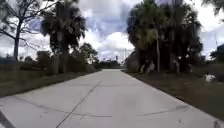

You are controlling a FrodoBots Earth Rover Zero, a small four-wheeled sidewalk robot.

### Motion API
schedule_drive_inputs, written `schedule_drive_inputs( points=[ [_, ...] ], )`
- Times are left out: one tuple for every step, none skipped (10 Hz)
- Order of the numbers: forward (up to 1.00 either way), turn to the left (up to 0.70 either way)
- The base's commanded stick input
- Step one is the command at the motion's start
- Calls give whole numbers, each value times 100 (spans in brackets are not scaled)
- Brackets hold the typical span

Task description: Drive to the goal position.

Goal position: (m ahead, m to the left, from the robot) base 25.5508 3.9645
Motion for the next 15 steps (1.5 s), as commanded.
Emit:
schedule_drive_inputs(
  points=[
    [100, 0],
    [100, 0],
    [100, 0],
    [100, 0],
    [100, 0],
    [100, 0],
    [100, 9],
    [100, 27],
    [100, 27],
    [100, 27],
    [100, 27],
    [100, 27],
    [100, 27],
    [100, 22],
    [100, 6]
  ],
)
